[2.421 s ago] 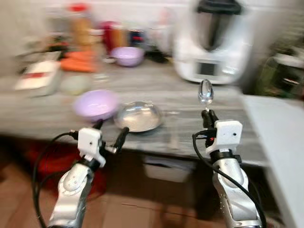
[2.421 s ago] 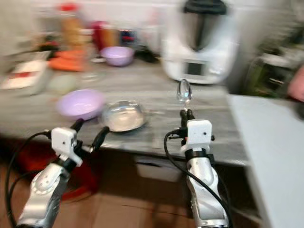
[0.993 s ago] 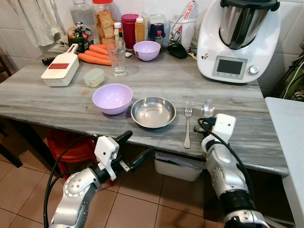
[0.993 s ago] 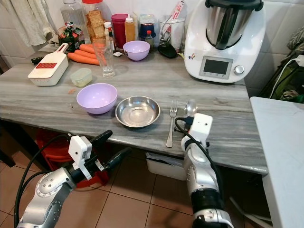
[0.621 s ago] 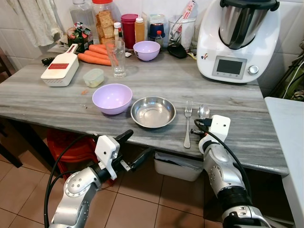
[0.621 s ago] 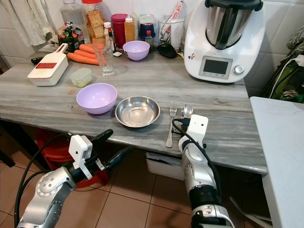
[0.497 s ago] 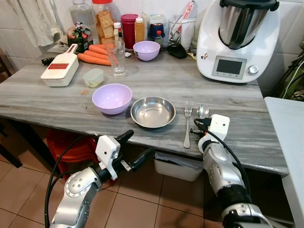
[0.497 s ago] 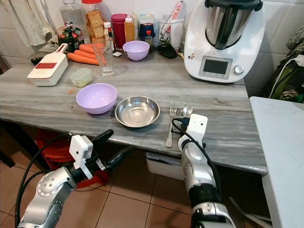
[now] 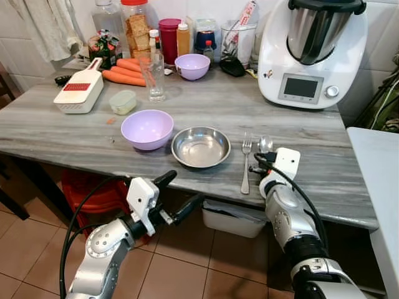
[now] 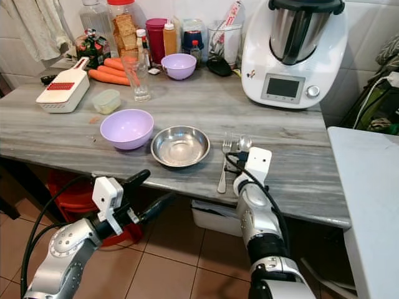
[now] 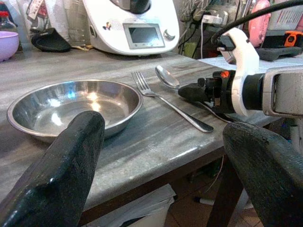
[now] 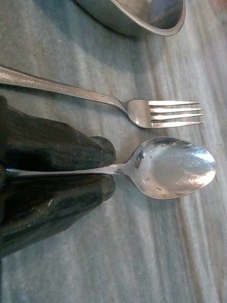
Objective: Setting the table
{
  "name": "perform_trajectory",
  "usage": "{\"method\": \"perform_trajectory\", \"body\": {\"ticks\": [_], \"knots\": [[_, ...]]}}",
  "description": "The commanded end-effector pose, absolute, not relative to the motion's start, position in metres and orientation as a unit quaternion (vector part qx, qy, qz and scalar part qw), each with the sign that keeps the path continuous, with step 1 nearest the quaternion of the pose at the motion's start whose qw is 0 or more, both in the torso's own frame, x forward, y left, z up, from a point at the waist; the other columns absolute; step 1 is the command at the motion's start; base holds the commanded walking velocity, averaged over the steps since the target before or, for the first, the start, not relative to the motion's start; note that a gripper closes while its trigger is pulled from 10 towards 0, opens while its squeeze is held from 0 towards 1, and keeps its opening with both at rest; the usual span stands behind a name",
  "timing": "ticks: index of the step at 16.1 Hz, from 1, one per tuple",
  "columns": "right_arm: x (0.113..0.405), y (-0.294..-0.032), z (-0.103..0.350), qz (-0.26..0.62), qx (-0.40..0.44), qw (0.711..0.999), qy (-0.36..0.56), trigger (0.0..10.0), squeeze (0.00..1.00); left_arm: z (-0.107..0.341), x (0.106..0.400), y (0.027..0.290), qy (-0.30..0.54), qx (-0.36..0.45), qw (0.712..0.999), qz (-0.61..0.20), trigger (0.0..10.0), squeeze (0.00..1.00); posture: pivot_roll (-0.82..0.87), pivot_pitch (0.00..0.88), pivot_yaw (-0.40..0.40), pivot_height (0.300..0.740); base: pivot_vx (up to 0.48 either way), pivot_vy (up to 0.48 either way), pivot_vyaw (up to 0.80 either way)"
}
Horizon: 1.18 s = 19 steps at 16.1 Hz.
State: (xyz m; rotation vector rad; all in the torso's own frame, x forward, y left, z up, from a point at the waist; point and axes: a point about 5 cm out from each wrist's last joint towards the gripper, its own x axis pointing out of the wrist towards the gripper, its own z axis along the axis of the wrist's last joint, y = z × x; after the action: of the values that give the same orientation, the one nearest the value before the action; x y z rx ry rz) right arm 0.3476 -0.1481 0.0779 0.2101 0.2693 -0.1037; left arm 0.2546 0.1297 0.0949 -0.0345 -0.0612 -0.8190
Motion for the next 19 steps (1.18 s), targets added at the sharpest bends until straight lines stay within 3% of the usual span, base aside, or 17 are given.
{"method": "perform_trajectory", "body": {"ticks": [1,12,19], "knots": [[0.349,-0.147,0.077,-0.051,0.112,0.983,0.138,10.0,1.0,0.095,0.256,0.13,-0.03,-0.01,0.916,-0.399,10.0,0.0,0.03,0.0,-0.001,0.74,0.0,0.0,0.0],[0.35,-0.152,0.084,-0.054,0.106,0.987,0.108,10.0,1.0,0.094,0.256,0.13,-0.031,-0.008,0.917,-0.397,10.0,0.0,0.03,0.0,-0.01,0.74,0.0,0.0,0.0],[0.349,-0.151,0.128,-0.047,0.103,0.993,-0.02,10.0,1.0,0.097,0.257,0.129,-0.037,-0.013,0.918,-0.394,10.0,0.0,0.02,0.0,-0.011,0.74,0.0,0.0,0.0]]}}
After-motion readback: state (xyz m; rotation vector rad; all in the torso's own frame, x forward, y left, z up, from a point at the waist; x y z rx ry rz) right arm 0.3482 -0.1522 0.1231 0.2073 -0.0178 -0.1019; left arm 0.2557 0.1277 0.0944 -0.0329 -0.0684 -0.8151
